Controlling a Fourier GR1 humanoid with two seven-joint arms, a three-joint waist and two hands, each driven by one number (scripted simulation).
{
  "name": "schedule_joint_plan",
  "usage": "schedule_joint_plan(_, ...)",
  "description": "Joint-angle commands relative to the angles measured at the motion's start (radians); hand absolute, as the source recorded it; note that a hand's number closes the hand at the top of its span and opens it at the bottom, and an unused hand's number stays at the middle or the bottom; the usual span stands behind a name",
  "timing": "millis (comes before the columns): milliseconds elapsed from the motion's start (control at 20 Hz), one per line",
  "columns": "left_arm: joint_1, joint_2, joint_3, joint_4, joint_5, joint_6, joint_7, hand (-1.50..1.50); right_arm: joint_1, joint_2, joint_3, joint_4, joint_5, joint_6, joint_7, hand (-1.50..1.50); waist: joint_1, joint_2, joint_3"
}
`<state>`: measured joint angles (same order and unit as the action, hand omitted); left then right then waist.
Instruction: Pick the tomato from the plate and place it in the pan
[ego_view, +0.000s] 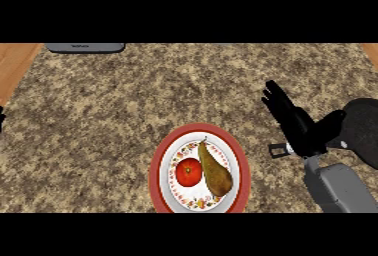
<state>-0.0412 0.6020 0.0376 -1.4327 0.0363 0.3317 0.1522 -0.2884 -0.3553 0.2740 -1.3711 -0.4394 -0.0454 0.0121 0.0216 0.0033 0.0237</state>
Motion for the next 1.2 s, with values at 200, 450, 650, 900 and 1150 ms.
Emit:
schedule_joint_plan(200,-0.111,-0.165,-0.064,-0.123,0.158,-0.094,-0.008,0.0,-0.236,0.148,0.074,-0.105,-0.031,0.128,-0.075,1.5,0.016,-0.006,-0.024)
schedule_joint_plan(450,-0.113,-0.243,-0.076,-0.135,0.25,-0.12,0.046,0.0,-0.145,-0.04,0.138,-0.169,0.321,0.007,-0.219,1.5,-0.046,-0.015,-0.024)
schedule_joint_plan(650,-0.101,-0.277,-0.098,-0.149,0.216,-0.095,0.029,0.0,-0.007,-0.175,0.135,-0.26,0.383,0.041,-0.206,-1.5,-0.041,-0.009,-0.024)
schedule_joint_plan(900,-0.091,-0.26,-0.072,-0.139,0.23,-0.138,0.02,0.0,-0.018,-0.264,0.131,-0.304,0.501,0.086,-0.235,-1.5,-0.027,-0.006,-0.024)
schedule_joint_plan(1150,-0.132,-0.273,-0.066,-0.126,0.234,-0.151,0.055,0.0,-0.185,-0.252,0.125,-0.378,0.51,0.201,-0.032,-1.5,-0.019,-0.004,-0.024)
